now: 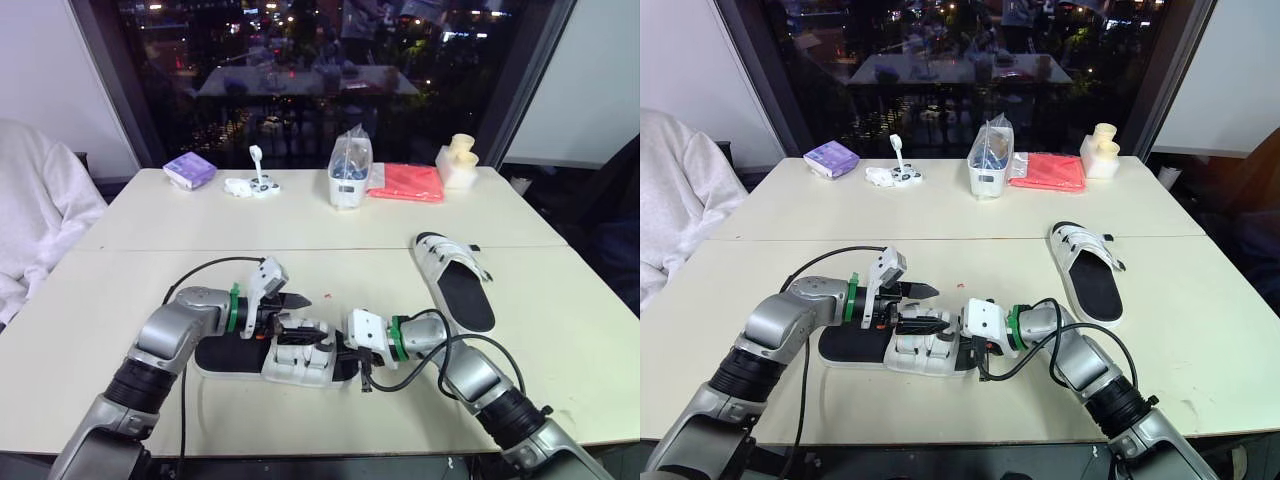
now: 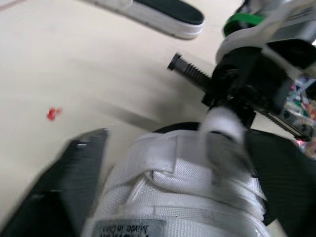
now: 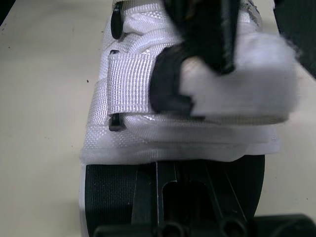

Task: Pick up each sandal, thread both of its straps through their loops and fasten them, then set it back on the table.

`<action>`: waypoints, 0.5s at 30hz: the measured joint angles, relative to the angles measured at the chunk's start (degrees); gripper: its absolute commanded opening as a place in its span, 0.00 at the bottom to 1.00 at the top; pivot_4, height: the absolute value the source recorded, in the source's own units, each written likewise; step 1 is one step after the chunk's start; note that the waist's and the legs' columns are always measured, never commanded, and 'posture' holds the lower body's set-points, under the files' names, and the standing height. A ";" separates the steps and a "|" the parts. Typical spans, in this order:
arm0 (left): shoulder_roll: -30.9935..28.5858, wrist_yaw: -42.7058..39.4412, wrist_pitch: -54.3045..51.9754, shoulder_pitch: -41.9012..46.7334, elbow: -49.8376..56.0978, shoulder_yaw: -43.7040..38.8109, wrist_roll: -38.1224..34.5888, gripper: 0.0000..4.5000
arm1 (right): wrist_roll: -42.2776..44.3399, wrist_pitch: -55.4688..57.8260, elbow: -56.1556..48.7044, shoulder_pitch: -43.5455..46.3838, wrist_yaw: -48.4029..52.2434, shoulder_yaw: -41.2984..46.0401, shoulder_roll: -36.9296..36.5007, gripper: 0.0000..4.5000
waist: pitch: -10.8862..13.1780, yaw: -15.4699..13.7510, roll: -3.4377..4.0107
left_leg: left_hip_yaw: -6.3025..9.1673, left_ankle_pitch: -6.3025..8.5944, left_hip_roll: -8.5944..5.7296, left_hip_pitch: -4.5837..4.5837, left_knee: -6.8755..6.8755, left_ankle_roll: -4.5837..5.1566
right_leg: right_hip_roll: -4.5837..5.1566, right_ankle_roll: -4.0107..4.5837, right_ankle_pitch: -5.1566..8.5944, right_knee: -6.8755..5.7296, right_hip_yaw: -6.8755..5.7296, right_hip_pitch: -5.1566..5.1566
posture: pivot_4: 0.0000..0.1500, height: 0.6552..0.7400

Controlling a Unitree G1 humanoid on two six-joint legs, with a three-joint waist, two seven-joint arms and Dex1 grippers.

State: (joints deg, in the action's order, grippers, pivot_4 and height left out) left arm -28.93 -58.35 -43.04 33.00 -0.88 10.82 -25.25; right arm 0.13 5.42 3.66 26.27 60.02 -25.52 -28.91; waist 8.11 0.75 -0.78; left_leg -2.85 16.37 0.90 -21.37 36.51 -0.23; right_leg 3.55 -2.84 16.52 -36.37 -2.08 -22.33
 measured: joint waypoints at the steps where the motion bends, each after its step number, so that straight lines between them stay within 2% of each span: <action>1: 0.61 0.88 -0.76 0.01 0.00 -0.51 -0.26 0.99 | 0.00 0.00 -0.03 -0.01 0.01 0.01 -0.12 0.00 | -0.02 -0.02 -0.04 | 0.00 0.00 0.00 0.00 0.02 0.00 | 0.00 0.00 0.00 0.00 0.00 0.01 | 1.00 1.00; 9: 6.85 12.22 -6.41 4.26 -4.12 -4.91 -0.15 0.99 | -0.08 0.00 -0.17 -0.08 -0.08 -0.06 -0.15 0.00 | -0.13 -0.01 -0.21 | 0.03 0.03 0.00 -0.04 0.14 0.03 | 0.01 -0.10 -0.05 0.00 -0.01 0.04 | 1.00 1.00; 15: 6.48 16.73 -4.56 5.42 -10.39 -5.60 2.81 0.99 | -0.09 0.00 -0.21 -0.06 -0.04 -0.06 -0.16 0.00 | -0.12 -0.04 -0.23 | 0.03 0.03 0.00 -0.06 0.12 0.02 | 0.01 -0.12 -0.07 0.00 -0.04 0.01 | 1.00 1.00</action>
State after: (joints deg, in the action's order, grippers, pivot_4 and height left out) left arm -22.45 -41.62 -47.60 38.42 -11.27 5.23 -22.44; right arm 0.04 5.42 3.45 26.21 59.98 -25.59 -29.07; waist 8.00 0.71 -1.01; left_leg -2.82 16.40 0.90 -21.43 36.63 -0.21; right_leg 3.56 -2.96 16.46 -36.37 -2.11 -22.32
